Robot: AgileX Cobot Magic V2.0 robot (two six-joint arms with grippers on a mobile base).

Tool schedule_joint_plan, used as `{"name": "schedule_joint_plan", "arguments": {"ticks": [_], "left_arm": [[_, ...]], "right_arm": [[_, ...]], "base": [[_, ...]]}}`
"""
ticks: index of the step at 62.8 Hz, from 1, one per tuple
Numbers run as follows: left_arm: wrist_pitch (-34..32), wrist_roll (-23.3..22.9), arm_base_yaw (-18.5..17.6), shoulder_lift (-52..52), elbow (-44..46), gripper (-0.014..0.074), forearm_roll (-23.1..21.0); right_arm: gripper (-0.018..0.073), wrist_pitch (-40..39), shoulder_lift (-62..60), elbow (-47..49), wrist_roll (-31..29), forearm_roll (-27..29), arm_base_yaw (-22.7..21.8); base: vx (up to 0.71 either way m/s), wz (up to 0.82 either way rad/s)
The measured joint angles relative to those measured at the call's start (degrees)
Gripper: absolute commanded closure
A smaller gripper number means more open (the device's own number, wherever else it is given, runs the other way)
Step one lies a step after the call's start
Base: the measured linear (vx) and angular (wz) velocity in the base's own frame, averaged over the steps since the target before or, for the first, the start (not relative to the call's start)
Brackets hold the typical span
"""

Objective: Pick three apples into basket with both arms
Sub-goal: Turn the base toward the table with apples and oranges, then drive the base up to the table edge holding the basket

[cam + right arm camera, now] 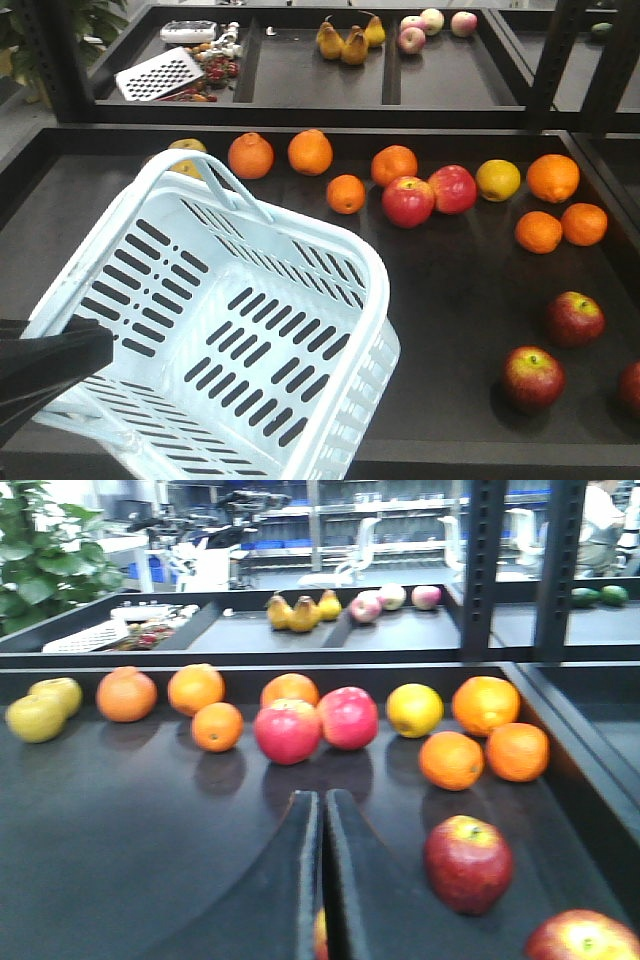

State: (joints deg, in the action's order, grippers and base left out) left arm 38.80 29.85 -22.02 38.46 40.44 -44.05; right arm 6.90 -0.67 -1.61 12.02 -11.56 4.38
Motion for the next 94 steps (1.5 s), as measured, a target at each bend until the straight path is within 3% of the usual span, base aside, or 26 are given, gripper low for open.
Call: {"name": "schedule_joint_plan", "arguments": {"ticks": [94], "left_arm": [[0.0, 0.0, 0.0, 0.0, 0.0, 0.0603, 0.0]], "right_arm": [[0.0564, 0.0, 0.0, 0.0, 0.0, 0.0, 0.0]], "base": [[0.07, -0.04]]}}
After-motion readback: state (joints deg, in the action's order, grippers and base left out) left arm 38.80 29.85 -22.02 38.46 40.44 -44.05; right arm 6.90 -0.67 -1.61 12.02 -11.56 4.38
